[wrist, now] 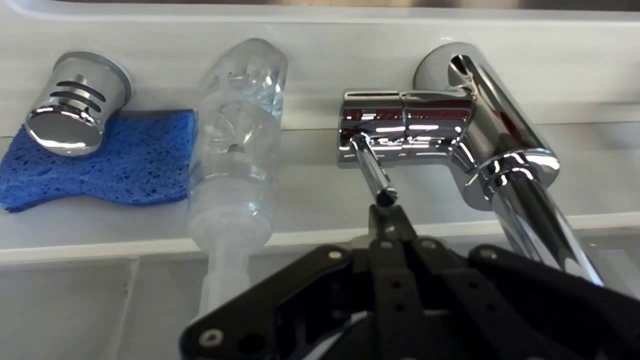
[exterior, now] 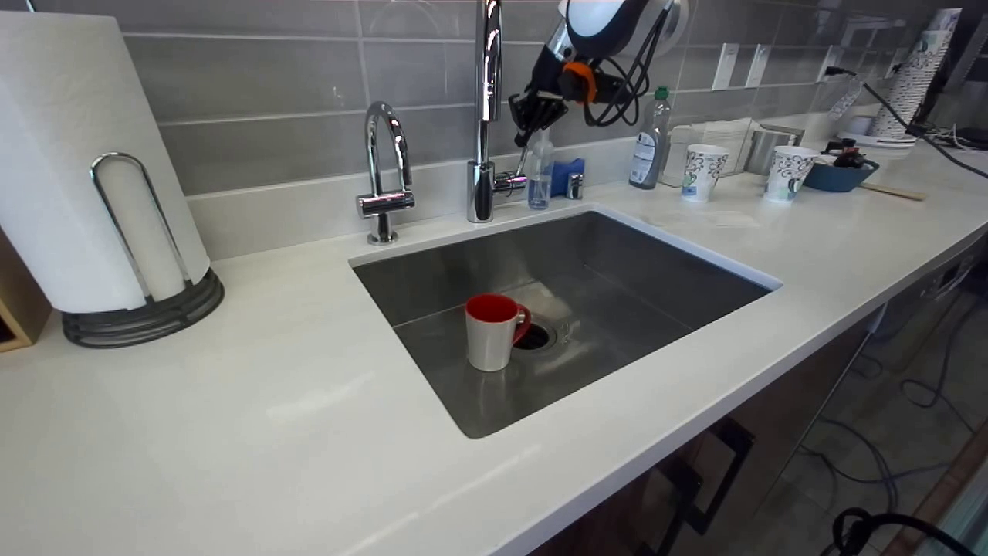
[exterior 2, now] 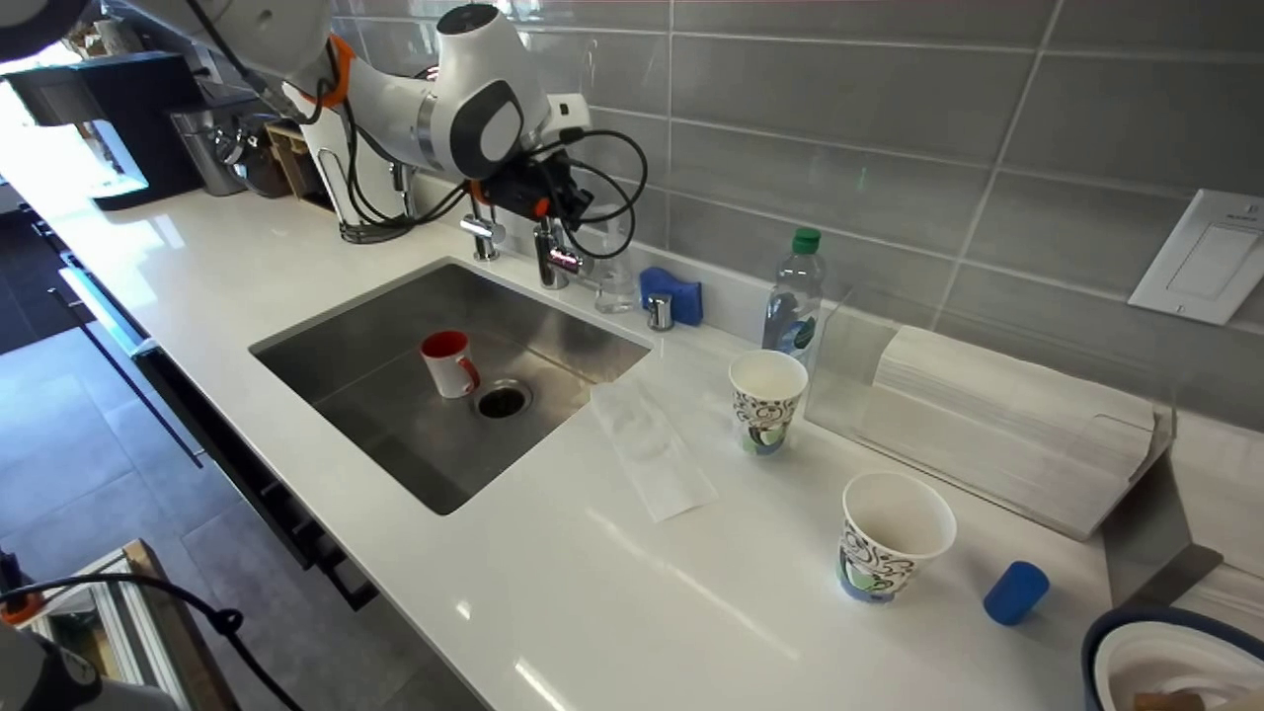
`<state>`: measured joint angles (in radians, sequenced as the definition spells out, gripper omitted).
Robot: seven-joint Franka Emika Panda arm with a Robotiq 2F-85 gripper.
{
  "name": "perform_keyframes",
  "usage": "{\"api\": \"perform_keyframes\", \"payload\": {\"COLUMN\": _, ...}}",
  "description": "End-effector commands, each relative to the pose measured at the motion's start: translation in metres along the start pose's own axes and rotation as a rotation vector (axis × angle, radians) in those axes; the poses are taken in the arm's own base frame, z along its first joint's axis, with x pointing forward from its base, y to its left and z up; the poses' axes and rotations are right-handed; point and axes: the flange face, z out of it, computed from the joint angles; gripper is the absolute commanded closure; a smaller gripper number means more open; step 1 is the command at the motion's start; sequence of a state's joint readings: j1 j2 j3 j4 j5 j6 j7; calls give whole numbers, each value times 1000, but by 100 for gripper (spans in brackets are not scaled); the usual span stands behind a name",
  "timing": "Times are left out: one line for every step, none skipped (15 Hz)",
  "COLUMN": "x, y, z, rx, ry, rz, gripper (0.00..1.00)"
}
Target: Open the faucet on the right then close it.
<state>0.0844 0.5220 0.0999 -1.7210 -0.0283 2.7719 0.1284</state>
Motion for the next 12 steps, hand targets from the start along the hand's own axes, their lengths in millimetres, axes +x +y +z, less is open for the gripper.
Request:
{"api": "perform_keyframes", "payload": {"x": 2, "y": 0, "z": 8, "rx": -8, "ry": -28, "rz": -2, "gripper": 100}}
{"api": "perform_keyframes", "payload": {"x": 2, "y": 0, "z": 7, "rx": -9, "ry": -41, "rz": 5, "gripper": 100}}
{"api": "perform_keyframes", "payload": {"x": 2, "y": 1, "z": 7, "rx": -14, "ry": -52, "rz": 8, "gripper": 100}}
{"api": "perform_keyframes", "payload": {"x": 1, "y": 1, "z": 7, "rx": -19, "ry": -68, "rz": 12, "gripper": 100}}
{"api": "perform_keyframes", "payload": {"x": 1, "y": 1, "z": 7, "rx": -23, "ry": -80, "rz": 13, "gripper": 100}}
{"api": "perform_keyframes", "payload": {"x": 1, "y": 1, "z": 7, "rx": -28, "ry": -97, "rz": 13, "gripper": 100}}
{"api": "perform_keyframes", "payload": {"x": 0, "y": 0, "z": 7, "rx": -32, "ry": -114, "rz": 10, "gripper": 100}}
{"api": "perform_keyframes", "payload": {"x": -1, "y": -1, "z": 7, "rx": -34, "ry": -129, "rz": 8, "gripper": 100}}
{"api": "perform_keyframes", "payload": {"x": -1, "y": -2, "z": 7, "rx": -32, "ry": -137, "rz": 3, "gripper": 100}}
{"api": "perform_keyframes", "payload": {"x": -1, "y": -2, "z": 7, "rx": -34, "ry": -144, "rz": 1, "gripper": 100}}
{"api": "perform_keyframes", "payload": {"x": -1, "y": -3, "z": 7, "rx": -34, "ry": -154, "rz": -1, "gripper": 100}}
{"api": "perform_keyframes", "payload": {"x": -2, "y": -4, "z": 8, "rx": -33, "ry": -165, "rz": -3, "gripper": 100}}
